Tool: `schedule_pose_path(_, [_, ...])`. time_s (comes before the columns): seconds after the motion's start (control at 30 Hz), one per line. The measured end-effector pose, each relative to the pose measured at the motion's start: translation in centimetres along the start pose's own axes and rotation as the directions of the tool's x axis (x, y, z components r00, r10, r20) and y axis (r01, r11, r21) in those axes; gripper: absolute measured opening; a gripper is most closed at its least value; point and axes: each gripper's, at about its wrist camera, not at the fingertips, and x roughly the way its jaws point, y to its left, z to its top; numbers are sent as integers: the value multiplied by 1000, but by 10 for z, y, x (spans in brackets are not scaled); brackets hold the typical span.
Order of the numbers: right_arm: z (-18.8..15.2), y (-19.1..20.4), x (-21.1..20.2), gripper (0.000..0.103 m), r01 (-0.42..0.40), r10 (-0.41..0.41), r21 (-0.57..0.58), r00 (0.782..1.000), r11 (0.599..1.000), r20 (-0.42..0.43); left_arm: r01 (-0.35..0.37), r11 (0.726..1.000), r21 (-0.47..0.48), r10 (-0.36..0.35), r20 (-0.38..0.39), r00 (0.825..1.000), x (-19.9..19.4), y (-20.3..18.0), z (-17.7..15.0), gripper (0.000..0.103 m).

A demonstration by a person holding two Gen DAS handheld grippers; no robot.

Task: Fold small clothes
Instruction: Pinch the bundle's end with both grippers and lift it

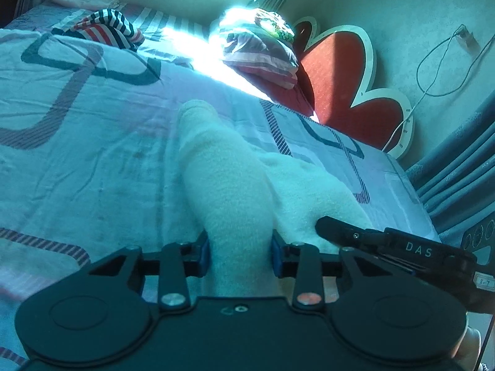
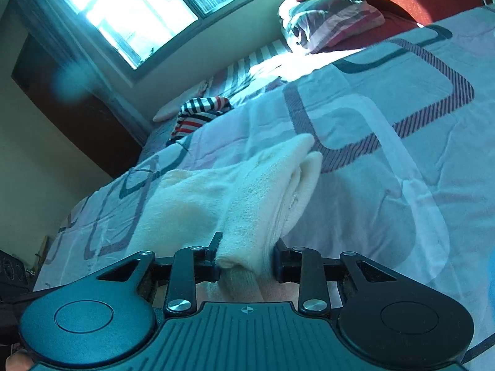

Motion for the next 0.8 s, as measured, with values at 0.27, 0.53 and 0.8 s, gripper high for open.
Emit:
schedule_pose_path(0.27, [-15,103,30,30,-120,120,-51,993,991,0,-77,997,7,76,92,993,-85,60,22,34])
schedule_pose_path(0.53, [-71,229,108,30,-157,154,-80,987,984,-43,-152,988,4,150,127,981,-162,174,39,34])
schedule_pose_path(0.8, [-131,295,192,30,-118,110,-86,989,989,-97,-171,985,-24,172,93,981,-183,283,33,35])
